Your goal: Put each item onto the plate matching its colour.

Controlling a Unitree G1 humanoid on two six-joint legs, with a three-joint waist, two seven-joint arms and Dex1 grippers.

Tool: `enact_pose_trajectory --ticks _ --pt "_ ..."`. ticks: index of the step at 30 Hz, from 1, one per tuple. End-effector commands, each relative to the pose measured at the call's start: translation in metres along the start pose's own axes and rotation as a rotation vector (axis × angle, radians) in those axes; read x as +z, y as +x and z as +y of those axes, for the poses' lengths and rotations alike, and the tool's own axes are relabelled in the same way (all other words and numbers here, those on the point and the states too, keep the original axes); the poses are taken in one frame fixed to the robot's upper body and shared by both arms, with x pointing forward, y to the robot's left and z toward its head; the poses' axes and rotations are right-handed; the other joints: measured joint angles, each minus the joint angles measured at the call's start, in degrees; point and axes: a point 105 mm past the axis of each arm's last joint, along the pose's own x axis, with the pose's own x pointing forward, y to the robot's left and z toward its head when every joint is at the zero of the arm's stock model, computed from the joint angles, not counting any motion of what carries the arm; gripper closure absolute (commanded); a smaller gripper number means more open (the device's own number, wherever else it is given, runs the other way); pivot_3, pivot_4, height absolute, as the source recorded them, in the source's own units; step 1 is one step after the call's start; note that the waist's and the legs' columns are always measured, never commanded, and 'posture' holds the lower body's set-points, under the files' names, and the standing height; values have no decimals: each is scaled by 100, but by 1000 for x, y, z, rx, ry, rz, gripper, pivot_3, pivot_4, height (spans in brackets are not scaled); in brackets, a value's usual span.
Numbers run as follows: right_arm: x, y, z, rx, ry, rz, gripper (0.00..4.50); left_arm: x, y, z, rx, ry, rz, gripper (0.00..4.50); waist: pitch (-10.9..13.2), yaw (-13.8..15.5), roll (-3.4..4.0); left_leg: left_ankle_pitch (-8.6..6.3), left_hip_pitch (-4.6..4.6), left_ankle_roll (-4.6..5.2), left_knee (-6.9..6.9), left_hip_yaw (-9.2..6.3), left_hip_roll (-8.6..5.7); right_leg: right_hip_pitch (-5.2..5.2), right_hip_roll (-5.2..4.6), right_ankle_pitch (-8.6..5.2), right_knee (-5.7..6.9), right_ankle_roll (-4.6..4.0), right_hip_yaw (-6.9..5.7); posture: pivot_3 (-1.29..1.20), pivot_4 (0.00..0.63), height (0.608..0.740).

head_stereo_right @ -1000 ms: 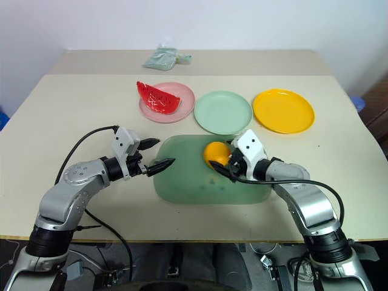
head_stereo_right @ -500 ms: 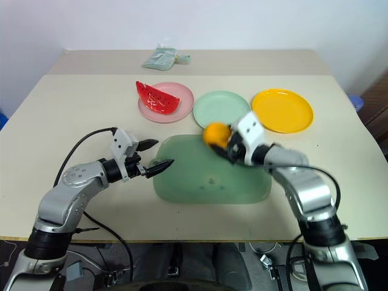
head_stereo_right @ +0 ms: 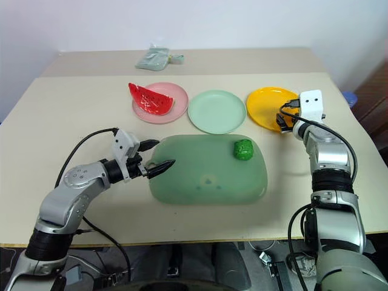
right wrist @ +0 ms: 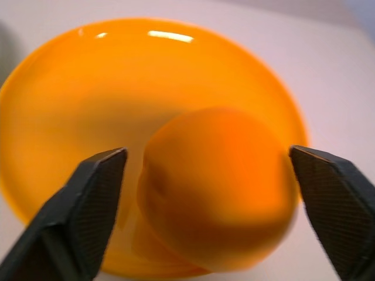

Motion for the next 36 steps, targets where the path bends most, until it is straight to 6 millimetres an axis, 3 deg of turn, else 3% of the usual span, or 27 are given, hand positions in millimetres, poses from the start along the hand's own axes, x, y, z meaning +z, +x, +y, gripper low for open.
enact_pose_trajectory --ticks 1,3,6,9,20,22,24,25,30,33,36 --pt "48 -27 17 176 -76 -225 55 15 -5 -4 -8 57 -55 0 0 27 0 0 -1 0 0 0 0 0 -1 0 0 0 0 0 150 740" --pt "48 -51 44 360 -121 -260 55 16 -7 -8 -39 58 -63 0 0 65 0 -2 -3 3 -2 -4 1 2 -1 0 1 0 -2 0 150 740" --pt "21 -92 92 652 -201 -196 55 18 -6 -19 -112 71 -68 0 -1 108 -1 -6 -1 10 -1 -8 0 11 -3 1 -2 1 -5 0 150 740" --pt "-2 -103 106 692 -218 -121 55 17 -4 -21 -138 76 -62 0 -1 123 -1 -24 13 41 -1 -10 0 27 -6 1 -13 1 -4 0 150 740" --pt "-27 -83 105 577 -208 -38 55 18 -2 -20 -142 80 -58 0 -1 66 -1 -20 42 34 -13 -7 -4 37 -11 -1 -13 -2 -2 0 150 740" --pt "-26 -84 109 595 -201 -41 936 17 -3 -19 -137 80 -58 0 -1 61 -1 -20 42 33 -13 -7 -4 38 -12 -1 -13 -2 -2 0 150 740" --pt "-19 -85 112 601 -204 -72 1824 17 -3 -19 -130 81 -57 0 -1 59 -1 -21 42 35 -13 -7 -4 38 -12 -1 -13 -2 -1 0 150 740" --pt "-16 -86 113 603 -206 -87 1986 17 -3 -18 -126 81 -57 0 -1 57 0 -21 42 36 -13 -7 -4 38 -11 -1 -13 -1 -2 0 150 740" --pt "21 -79 120 580 -178 -216 2009 12 -8 -7 -56 87 -48 0 -1 33 0 -21 43 35 -14 -7 -4 37 -11 -1 -13 -1 -2 0 150 740" --pt "38 -54 126 486 -144 -250 2009 8 -15 7 21 79 -40 0 -1 2 0 -19 48 31 -20 -7 -3 35 -7 -1 -10 -2 1 0 150 740" --pt "41 -33 132 428 -128 -233 2009 5 -18 10 45 81 -32 0 -1 39 -1 -12 52 19 -21 -4 -3 35 -7 -2 -8 -3 3 0 150 740"
